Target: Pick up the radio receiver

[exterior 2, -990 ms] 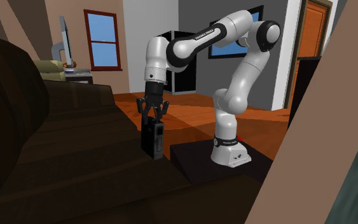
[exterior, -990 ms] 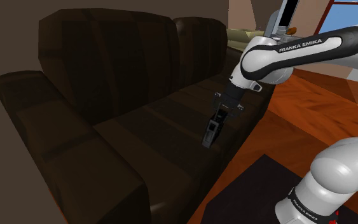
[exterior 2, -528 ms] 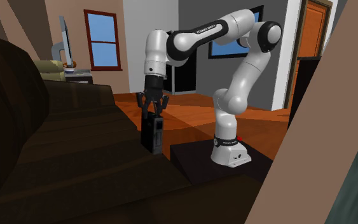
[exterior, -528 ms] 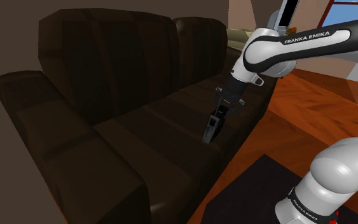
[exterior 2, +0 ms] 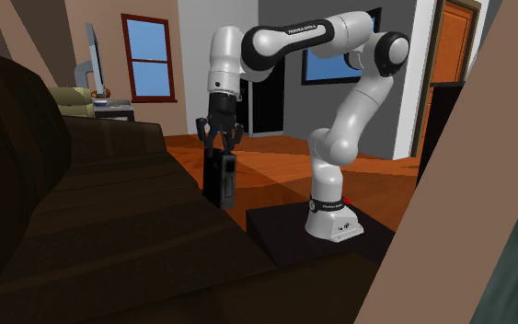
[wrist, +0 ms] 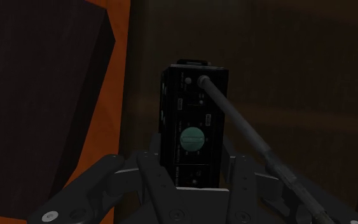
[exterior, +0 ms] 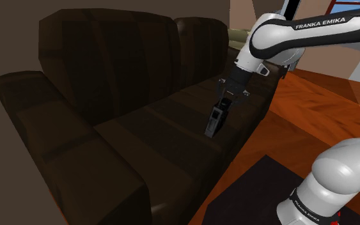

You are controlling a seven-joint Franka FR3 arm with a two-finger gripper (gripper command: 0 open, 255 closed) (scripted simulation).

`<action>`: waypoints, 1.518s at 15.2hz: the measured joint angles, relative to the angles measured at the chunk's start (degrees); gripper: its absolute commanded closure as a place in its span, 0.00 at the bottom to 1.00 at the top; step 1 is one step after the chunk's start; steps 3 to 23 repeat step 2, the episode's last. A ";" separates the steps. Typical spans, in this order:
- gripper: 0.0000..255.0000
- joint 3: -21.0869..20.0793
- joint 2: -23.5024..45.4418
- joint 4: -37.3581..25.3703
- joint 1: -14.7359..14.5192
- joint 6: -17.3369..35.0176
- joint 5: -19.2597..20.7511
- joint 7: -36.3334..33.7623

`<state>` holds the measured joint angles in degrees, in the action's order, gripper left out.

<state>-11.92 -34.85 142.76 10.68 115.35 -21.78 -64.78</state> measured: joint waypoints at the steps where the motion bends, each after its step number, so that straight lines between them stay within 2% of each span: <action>1: 1.00 0.15 -0.16 -0.64 0.07 -0.80 0.18 -0.12; 23: 1.00 0.20 -0.14 -1.25 0.12 -1.37 0.30 -0.29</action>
